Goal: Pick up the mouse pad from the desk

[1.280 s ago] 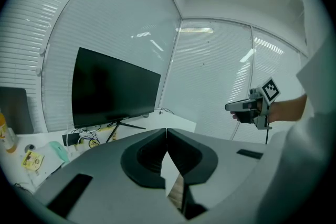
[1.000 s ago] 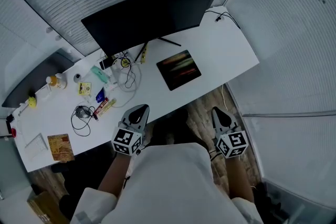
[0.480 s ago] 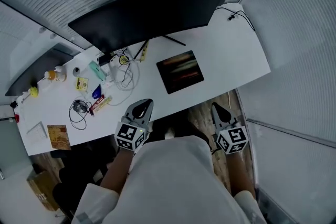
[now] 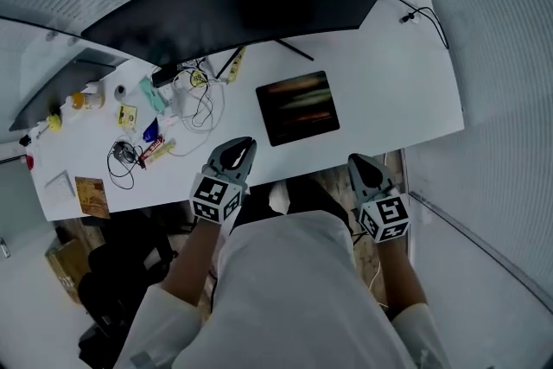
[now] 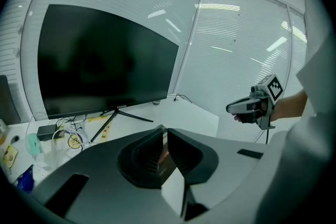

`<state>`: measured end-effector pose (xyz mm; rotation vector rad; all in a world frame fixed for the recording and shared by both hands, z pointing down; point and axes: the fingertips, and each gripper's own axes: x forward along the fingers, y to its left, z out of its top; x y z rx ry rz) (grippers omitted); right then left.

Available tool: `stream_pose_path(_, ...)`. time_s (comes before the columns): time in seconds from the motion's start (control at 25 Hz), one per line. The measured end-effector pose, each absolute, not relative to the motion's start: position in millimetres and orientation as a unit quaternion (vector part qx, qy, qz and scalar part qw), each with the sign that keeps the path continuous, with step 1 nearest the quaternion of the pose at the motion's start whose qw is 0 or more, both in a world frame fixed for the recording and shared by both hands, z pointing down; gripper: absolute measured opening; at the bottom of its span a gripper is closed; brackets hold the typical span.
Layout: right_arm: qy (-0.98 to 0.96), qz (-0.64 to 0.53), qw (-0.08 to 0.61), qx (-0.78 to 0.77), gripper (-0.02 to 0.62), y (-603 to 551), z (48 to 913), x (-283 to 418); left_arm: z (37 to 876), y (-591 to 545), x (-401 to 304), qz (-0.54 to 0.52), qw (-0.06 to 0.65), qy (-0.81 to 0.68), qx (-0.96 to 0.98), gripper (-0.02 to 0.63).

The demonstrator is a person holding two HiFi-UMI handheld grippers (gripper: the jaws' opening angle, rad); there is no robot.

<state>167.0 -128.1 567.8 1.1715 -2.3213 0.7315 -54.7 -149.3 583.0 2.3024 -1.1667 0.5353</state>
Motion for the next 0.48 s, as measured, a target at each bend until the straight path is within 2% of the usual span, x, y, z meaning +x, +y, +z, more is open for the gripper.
stream_pose_path(0.2, -0.846, 0.281, 0.226, 0.393, 0.028, -145, 590, 174, 615, -172, -44, 0.230, 0.264, -0.422, 0.836, 0.023)
stream_pose_path(0.32, -0.850, 0.286, 0.231, 0.377, 0.028, -151, 603, 177, 639, -185, -40, 0.255, 0.271, -0.417, 0.829, 0.104)
stream_pose_path(0.48, -0.852, 0.295, 0.238, 0.360, 0.028, -157, 619, 178, 673, -200, -38, 0.293, 0.268, -0.410, 0.821, 0.122)
